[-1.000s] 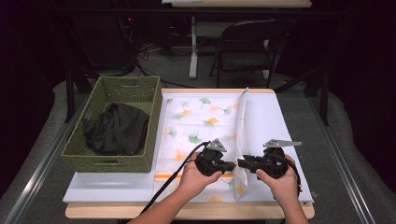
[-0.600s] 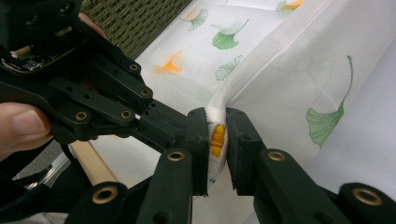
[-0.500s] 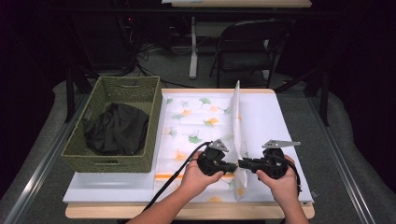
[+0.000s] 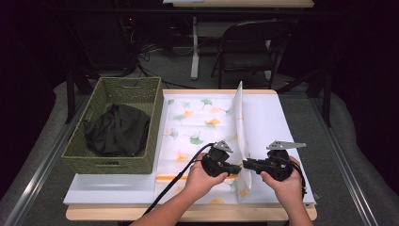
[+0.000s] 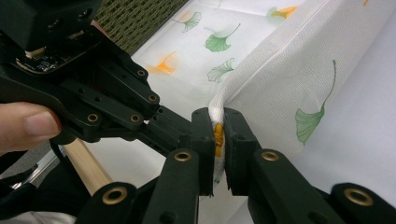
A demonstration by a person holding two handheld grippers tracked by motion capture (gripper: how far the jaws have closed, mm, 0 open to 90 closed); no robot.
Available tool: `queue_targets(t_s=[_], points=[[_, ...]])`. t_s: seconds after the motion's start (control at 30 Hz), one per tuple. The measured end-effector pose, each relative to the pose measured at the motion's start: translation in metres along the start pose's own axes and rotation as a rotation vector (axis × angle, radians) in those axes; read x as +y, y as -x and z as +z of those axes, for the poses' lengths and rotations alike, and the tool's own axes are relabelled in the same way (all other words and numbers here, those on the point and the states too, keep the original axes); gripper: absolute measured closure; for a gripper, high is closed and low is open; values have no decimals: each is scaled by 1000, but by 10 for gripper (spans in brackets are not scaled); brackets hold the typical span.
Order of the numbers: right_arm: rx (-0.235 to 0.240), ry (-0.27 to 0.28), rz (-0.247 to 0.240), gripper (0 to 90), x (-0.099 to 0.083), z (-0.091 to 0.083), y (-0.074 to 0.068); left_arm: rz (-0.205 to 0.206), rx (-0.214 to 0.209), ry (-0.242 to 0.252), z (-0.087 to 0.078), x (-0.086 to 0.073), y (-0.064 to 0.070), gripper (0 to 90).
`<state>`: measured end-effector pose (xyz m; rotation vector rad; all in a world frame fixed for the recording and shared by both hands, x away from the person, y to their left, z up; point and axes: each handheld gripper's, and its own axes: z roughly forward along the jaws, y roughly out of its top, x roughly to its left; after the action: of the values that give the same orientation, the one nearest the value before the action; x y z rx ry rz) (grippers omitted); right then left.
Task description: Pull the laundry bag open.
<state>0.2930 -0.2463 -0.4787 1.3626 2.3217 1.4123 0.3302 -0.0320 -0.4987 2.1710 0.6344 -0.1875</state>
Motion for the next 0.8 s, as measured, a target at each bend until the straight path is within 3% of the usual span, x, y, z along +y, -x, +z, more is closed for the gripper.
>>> queue_targets(t_s=[0.23,0.37,0.43,0.5,0.73,0.8], points=[[-5,-1,-3,842,0,-1,0,-8,22,-10,1,-6,-2,900],[-9,-1,-2,842,0,-3,0,-29,0,3,0,-11,-7,900],[-9,-2,-3,842,-1,-2,0,-26,22,-6,1,-13,-6,900],[-12,-8,-12,842,0,-1,-1,-34,9,-1,2,-14,-7,900],[-21,-4,-10,843,-1,-4,-1,-35,22,-20,8,-13,-10,900],[-19,5,-5,843,0,-7,0,-53,20,-24,12,-13,-12,900]])
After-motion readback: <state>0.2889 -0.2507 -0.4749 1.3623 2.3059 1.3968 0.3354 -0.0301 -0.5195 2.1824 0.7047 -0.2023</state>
